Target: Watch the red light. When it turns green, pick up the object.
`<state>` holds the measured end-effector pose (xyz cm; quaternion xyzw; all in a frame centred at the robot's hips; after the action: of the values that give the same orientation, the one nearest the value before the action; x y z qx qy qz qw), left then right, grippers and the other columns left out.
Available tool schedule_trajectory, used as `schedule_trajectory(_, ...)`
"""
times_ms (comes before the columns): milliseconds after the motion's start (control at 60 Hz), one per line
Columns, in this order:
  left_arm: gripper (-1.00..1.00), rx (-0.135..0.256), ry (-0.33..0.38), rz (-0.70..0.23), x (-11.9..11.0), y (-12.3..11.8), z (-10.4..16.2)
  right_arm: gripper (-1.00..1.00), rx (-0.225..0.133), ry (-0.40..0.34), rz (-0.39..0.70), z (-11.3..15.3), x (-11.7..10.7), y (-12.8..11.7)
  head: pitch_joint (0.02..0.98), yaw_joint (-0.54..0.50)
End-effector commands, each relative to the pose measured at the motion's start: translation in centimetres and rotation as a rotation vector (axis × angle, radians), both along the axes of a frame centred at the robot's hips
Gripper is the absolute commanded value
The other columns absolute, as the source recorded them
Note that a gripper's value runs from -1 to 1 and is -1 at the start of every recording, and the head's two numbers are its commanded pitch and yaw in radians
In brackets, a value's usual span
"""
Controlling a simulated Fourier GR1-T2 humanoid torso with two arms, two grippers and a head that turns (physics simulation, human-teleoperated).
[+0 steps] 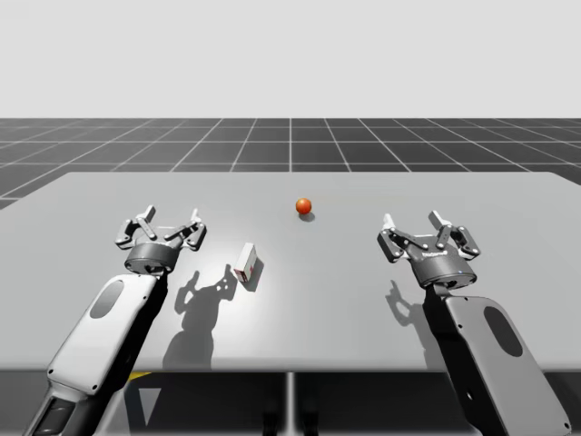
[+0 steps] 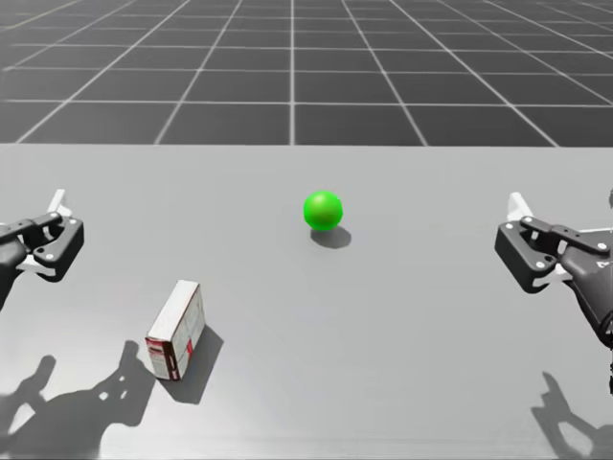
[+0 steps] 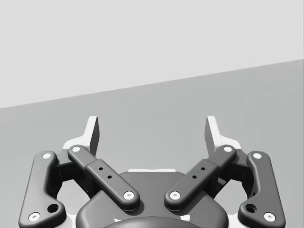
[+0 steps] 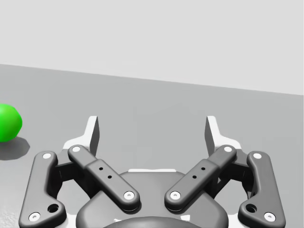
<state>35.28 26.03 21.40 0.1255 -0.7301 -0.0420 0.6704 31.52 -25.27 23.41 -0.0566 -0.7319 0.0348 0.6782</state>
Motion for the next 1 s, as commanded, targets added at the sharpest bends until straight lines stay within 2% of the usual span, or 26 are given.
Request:
schedule_trajectory(17,-1.0,0.002,0.004,-0.001,0.1,-0.1,-0.2,-1.0,0.002,-0.003,0.001,0.1,-0.1,0.0,0.672,0.03)
schedule_trajectory(250,-1.0,0.008,0.014,0.002,0.2,-0.3,-0.4,-1.0,0.005,-0.003,0.009,0.2,-0.2,0.0,0.791,0.19)
schedule_trajectory(467,-1.0,0.001,0.011,-0.002,0.1,-0.4,-0.3,-1.0,0.003,0.002,0.011,0.1,-0.2,0.3,0.806,0.21)
schedule_trajectory(567,-1.0,-0.014,0.021,-0.012,0.1,-0.5,-0.2,-1.0,0.003,0.001,0.011,0.2,-0.3,0.3,0.805,0.21)
schedule_trajectory(633,-1.0,-0.053,0.042,-0.035,0.0,-0.4,0.1,-1.0,0.003,0.003,0.011,0.1,-0.3,0.4,0.799,0.21)
schedule_trajectory(683,-1.0,-0.1,0.07,-0.075,-0.5,-0.5,0.5,-1.0,0.004,0.004,0.009,0.1,-0.2,0.3,0.788,0.2)
schedule_trajectory(733,-1.0,-0.124,0.096,-0.128,-1.5,-0.7,1.3,-1.0,0.002,0.013,0.005,-0.2,0.0,0.4,0.779,0.2)
schedule_trajectory(767,-1.0,-0.124,0.096,-0.128,-1.5,-0.7,1.3,-1.0,0.002,0.013,0.005,-0.2,0.0,0.4,0.779,0.2)
schedule_trajectory(783,-1.0,-0.122,0.067,-0.128,-2.3,-1.0,1.8,-1.0,-0.002,0.018,0.005,-0.4,0.1,0.4,0.777,0.19)
schedule_trajectory(867,-1.0,-0.09,0.052,-0.187,-4.5,-1.6,2.7,-1.0,-0.009,0.026,0.006,-0.8,0.3,0.4,0.774,0.19)
schedule_trajectory(983,-1.0,-0.104,0.069,-0.27,-7.4,-2.2,3.6,-1.0,-0.009,0.026,0.007,-0.8,0.4,0.4,0.782,0.2)
schedule_trajectory(1000,-1.0,-0.111,0.075,-0.298,-8.4,-2.4,3.8,-1.0,-0.009,0.026,0.007,-0.8,0.5,0.4,0.784,0.21)
